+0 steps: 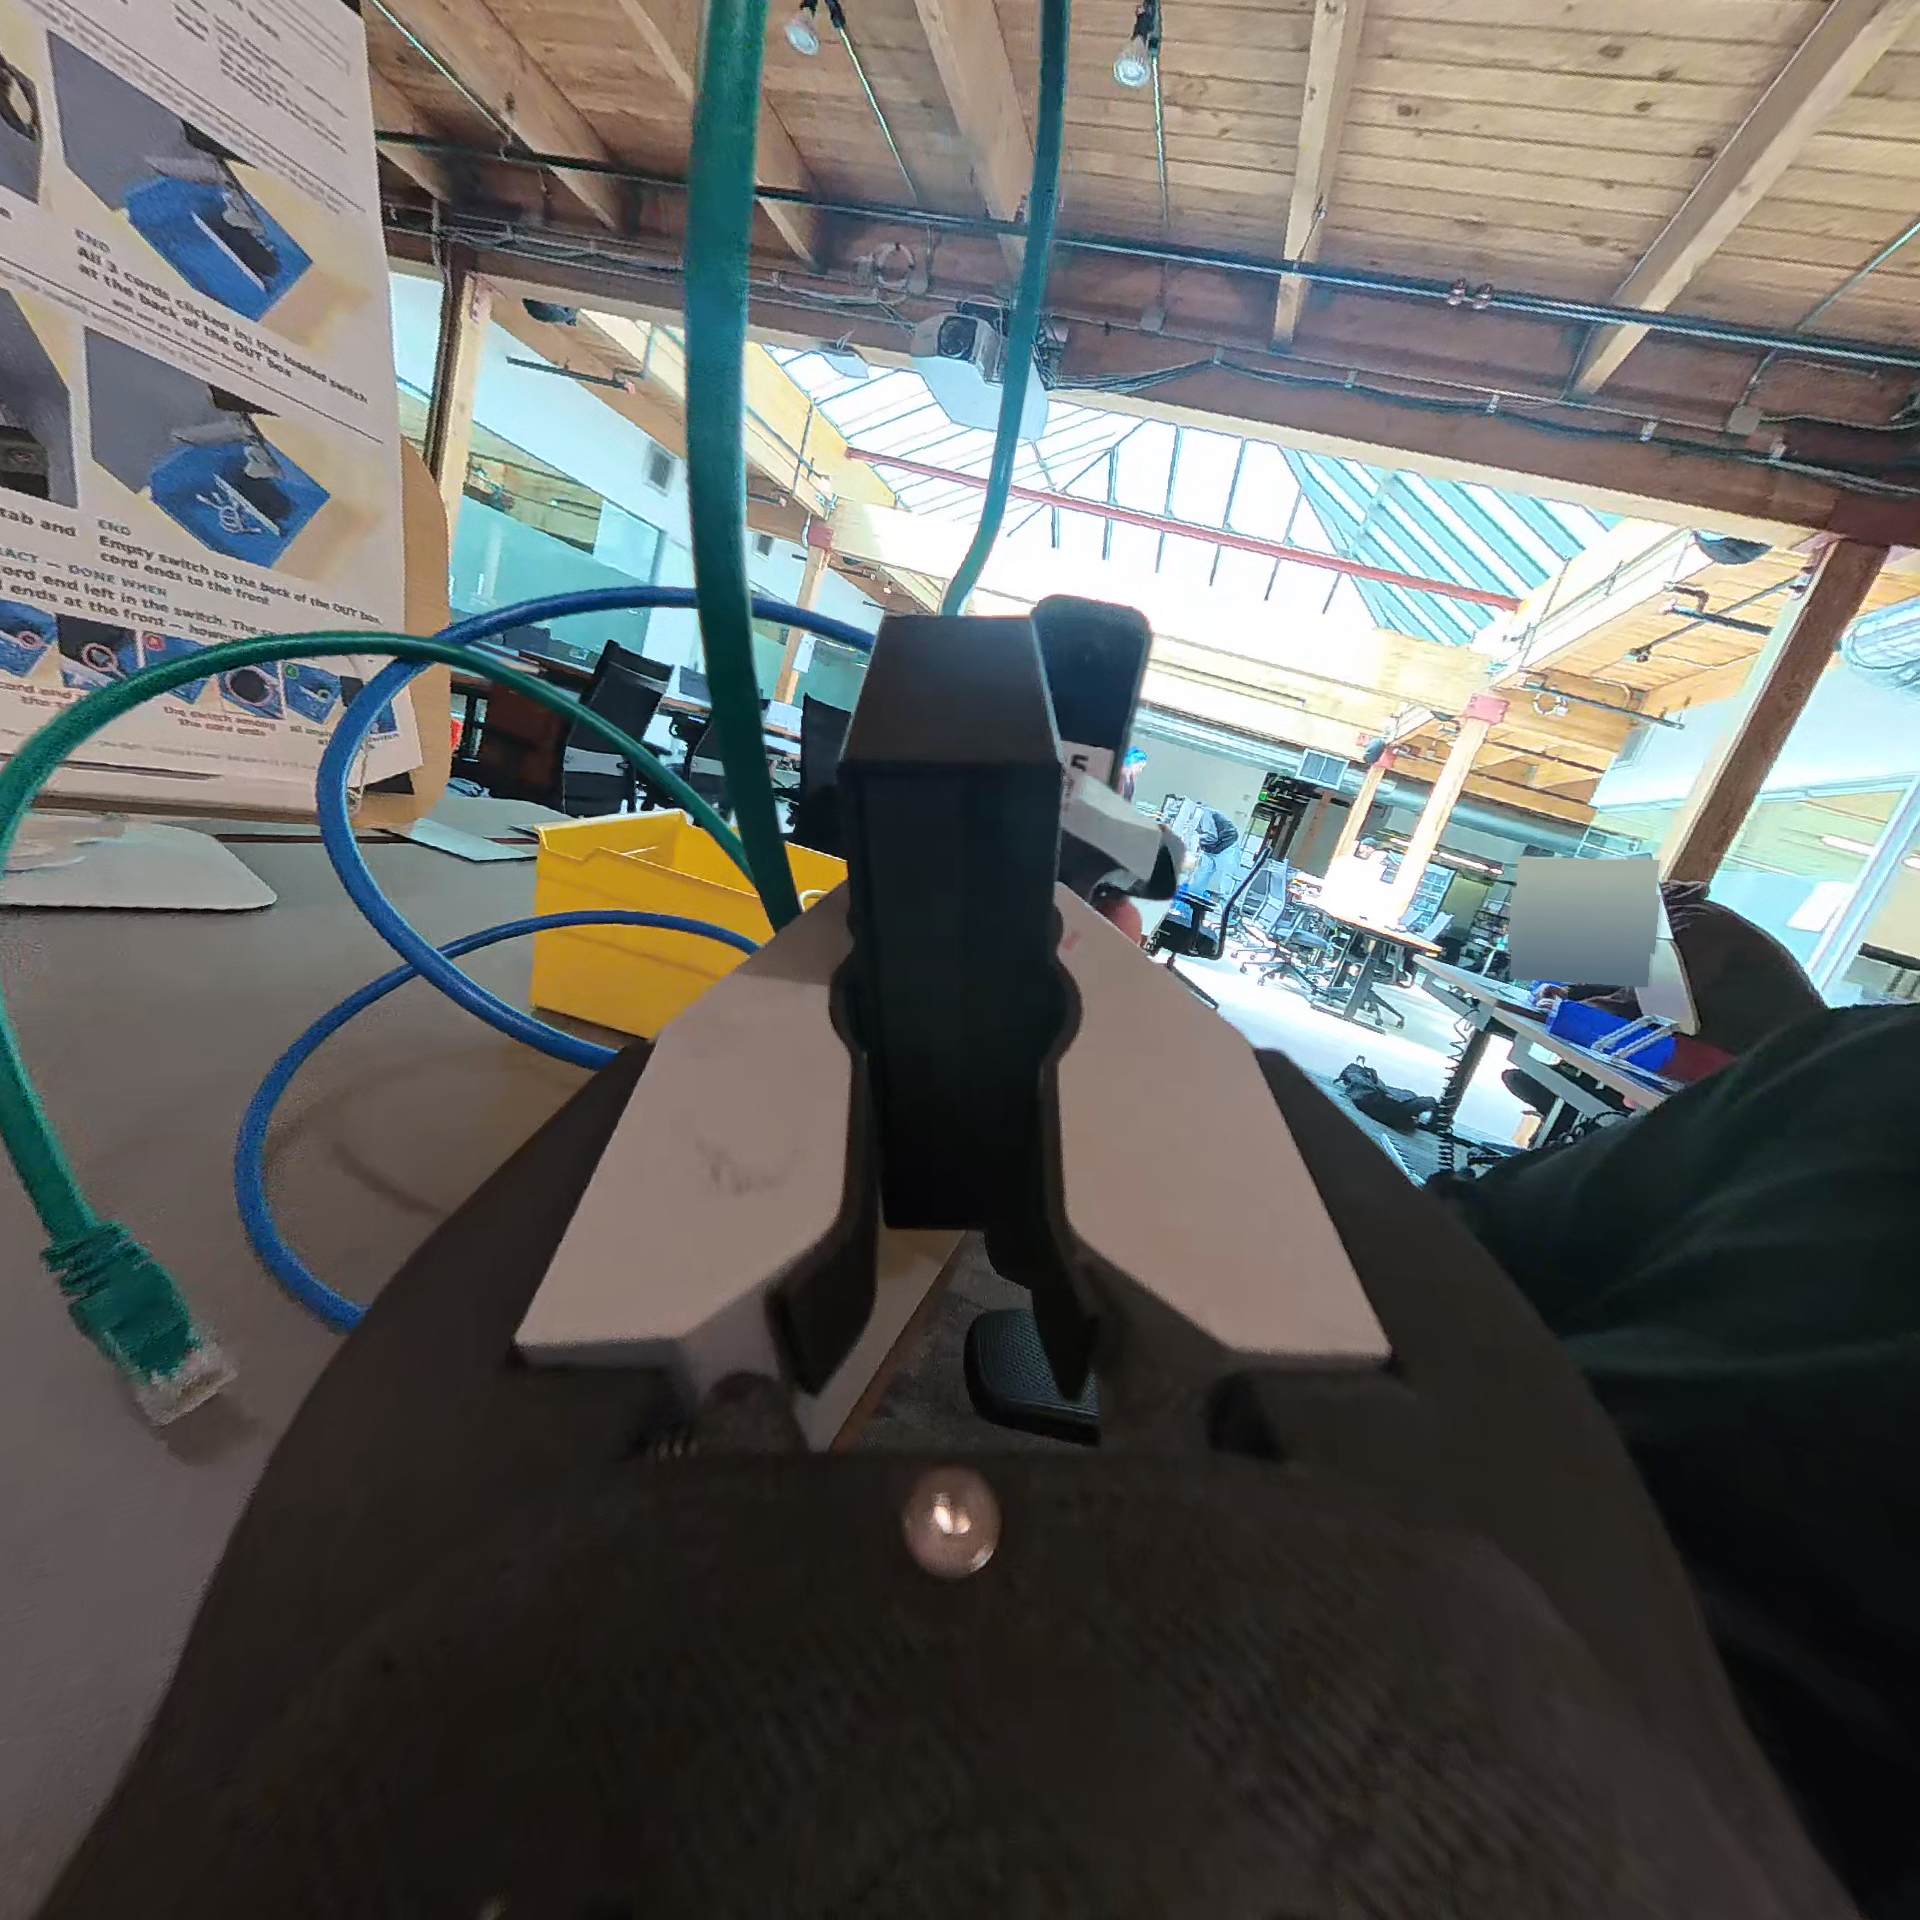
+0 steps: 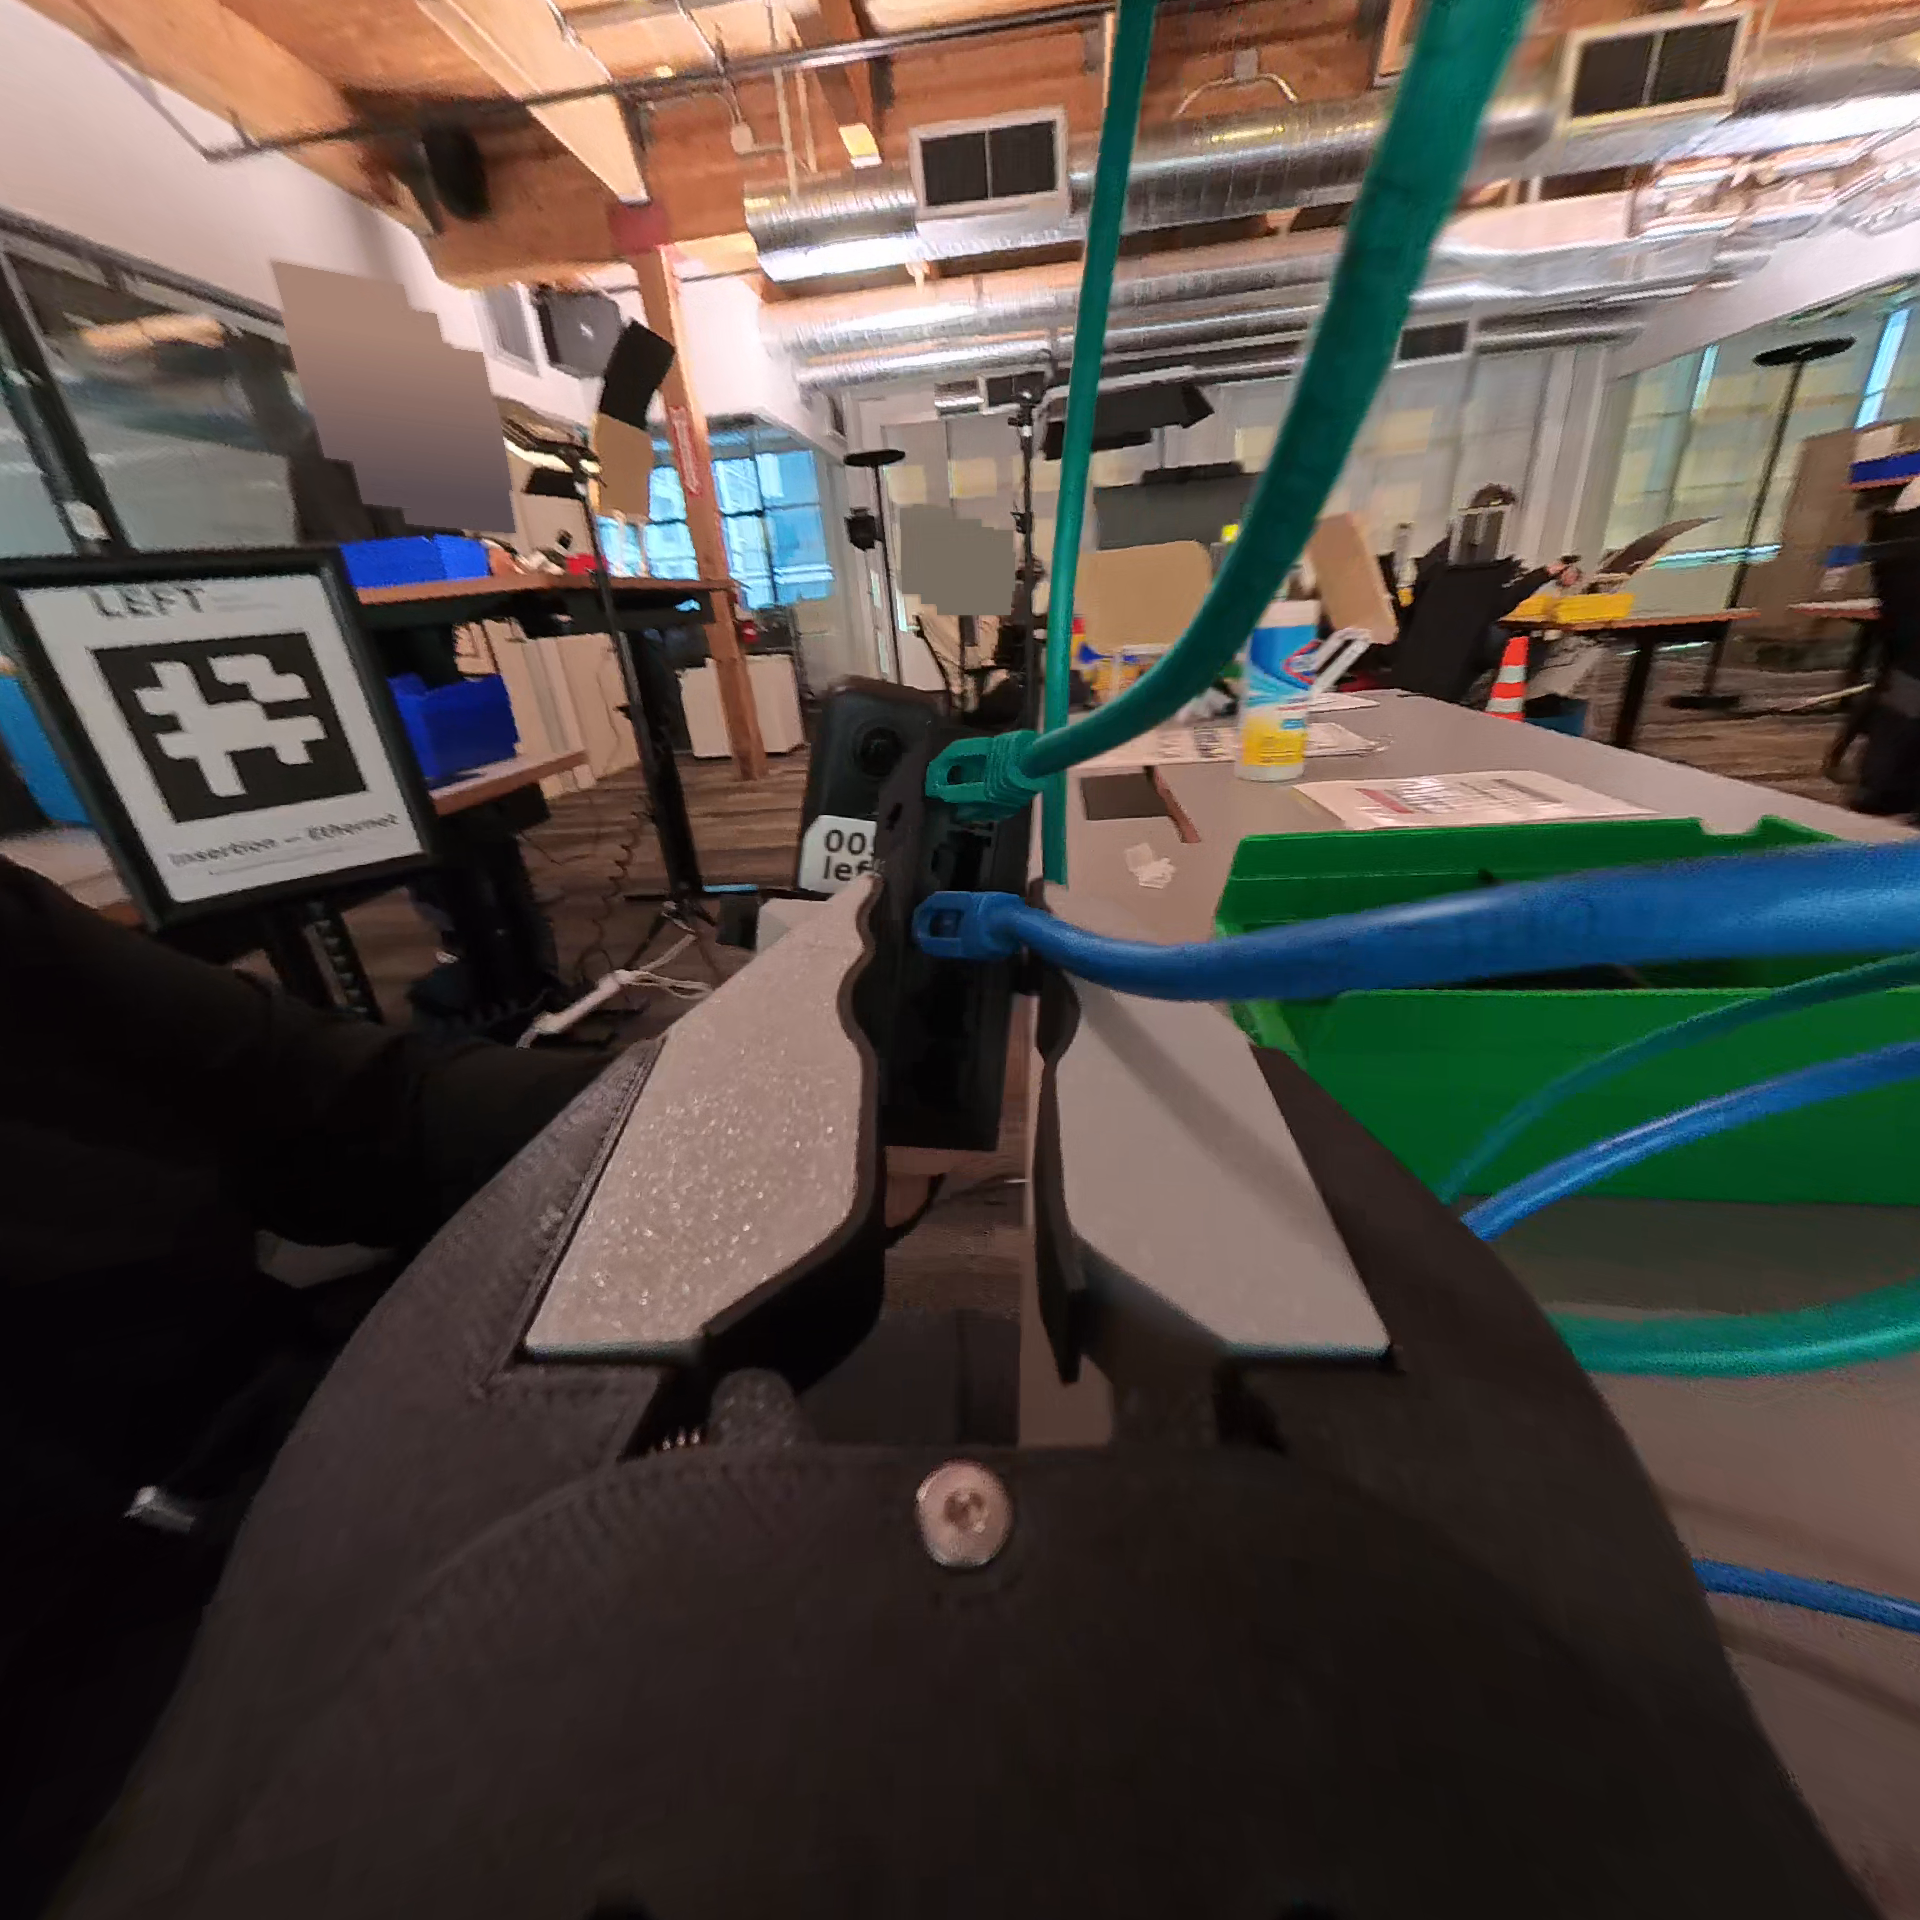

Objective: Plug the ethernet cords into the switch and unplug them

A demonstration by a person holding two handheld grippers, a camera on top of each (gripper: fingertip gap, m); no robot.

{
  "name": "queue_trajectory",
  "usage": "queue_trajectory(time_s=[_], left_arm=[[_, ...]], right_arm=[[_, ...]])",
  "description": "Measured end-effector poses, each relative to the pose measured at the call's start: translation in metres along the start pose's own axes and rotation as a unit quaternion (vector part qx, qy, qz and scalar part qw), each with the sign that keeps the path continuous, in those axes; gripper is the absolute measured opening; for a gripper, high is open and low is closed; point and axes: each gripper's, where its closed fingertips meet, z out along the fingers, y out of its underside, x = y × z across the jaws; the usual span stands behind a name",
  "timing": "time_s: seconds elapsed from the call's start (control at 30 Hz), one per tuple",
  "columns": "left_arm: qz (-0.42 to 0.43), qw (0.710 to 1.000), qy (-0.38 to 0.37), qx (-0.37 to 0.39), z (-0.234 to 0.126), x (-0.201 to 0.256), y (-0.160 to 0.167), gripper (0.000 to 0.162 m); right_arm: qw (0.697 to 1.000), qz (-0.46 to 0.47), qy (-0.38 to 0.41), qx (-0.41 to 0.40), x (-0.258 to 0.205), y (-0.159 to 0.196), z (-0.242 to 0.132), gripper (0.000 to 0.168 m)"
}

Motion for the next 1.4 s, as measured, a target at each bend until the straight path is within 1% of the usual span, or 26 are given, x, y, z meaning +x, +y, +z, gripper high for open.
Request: queue_trajectory(time_s=[0.03,0.1,0.23,0.33,0.47,0.6,0.7,0.77,0.83,0.9,0.97,1.1,1.2,1.27,1.3,1.33,1.37,1.4], left_arm=[[0.001,1.000,0.002,0.002,0.000,0.001,-0.001,0.027],[-0.001,1.000,0.007,0.001,0.000,0.003,-0.001,0.027],[-0.014,1.000,0.023,0.010,0.001,0.007,-0.004,0.027],[-0.039,0.999,0.023,0.011,-0.001,0.004,-0.005,0.026],[-0.015,1.000,0.013,0.002,-0.001,0.003,-0.003,0.027],[0.000,1.000,0.006,-0.012,0.000,0.002,0.000,0.027],[0.051,0.998,-0.009,-0.038,0.001,0.003,0.006,0.027],[0.060,0.998,0.004,-0.028,-0.001,0.008,0.003,0.027],[0.057,0.998,-0.002,-0.008,-0.002,0.006,0.001,0.028],[0.051,0.999,-0.017,0.009,-0.004,-0.001,0.000,0.028],[0.026,0.999,-0.008,0.042,-0.008,-0.002,-0.005,0.027],[-0.043,0.993,0.037,0.099,-0.013,0.000,-0.013,0.027],[-0.045,0.994,0.039,0.094,-0.011,0.000,-0.013,0.027],[-0.040,0.994,0.035,0.092,-0.011,0.000,-0.014,0.027],[-0.034,0.995,0.018,0.089,-0.011,-0.004,-0.013,0.027],[-0.024,0.996,-0.014,0.081,-0.013,-0.013,-0.010,0.027],[-0.005,0.996,-0.047,0.074,-0.016,-0.022,-0.007,0.026],[0.005,0.996,-0.052,0.075,-0.016,-0.022,-0.005,0.027]], right_arm=[[1.000,0.008,-0.008,0.002,-0.001,0.000,0.000,0.021],[1.000,0.012,-0.023,0.002,-0.002,0.000,-0.002,0.013],[0.998,0.009,-0.056,-0.011,-0.008,0.002,-0.006,0.011],[0.998,-0.002,-0.051,-0.034,-0.006,0.008,-0.007,0.012],[0.998,-0.002,-0.046,-0.036,-0.004,0.009,-0.007,0.012],[0.997,-0.016,-0.038,-0.060,-0.003,0.012,-0.009,0.012],[0.997,-0.030,-0.026,-0.068,-0.004,0.013,-0.010,0.010],[0.997,-0.037,-0.025,-0.069,-0.008,0.010,-0.008,0.010],[0.997,-0.047,-0.005,-0.068,-0.006,0.009,-0.005,0.009],[0.998,-0.027,0.010,-0.056,0.000,0.011,-0.001,0.010],[0.999,-0.003,0.005,-0.036,0.002,0.010,0.003,0.010],[0.997,0.058,-0.040,-0.003,-0.001,0.006,0.009,0.008],[0.993,0.099,-0.063,0.023,0.000,0.003,0.008,0.007],[0.991,0.108,-0.070,0.035,0.001,0.001,0.009,0.008],[0.995,0.088,-0.050,0.025,0.006,0.004,0.010,0.008],[0.999,0.031,-0.008,-0.004,0.013,0.011,0.012,0.008],[0.996,-0.056,0.044,-0.048,0.019,0.018,0.012,0.011],[0.986,-0.121,0.077,-0.080,0.020,0.019,0.011,0.014]])
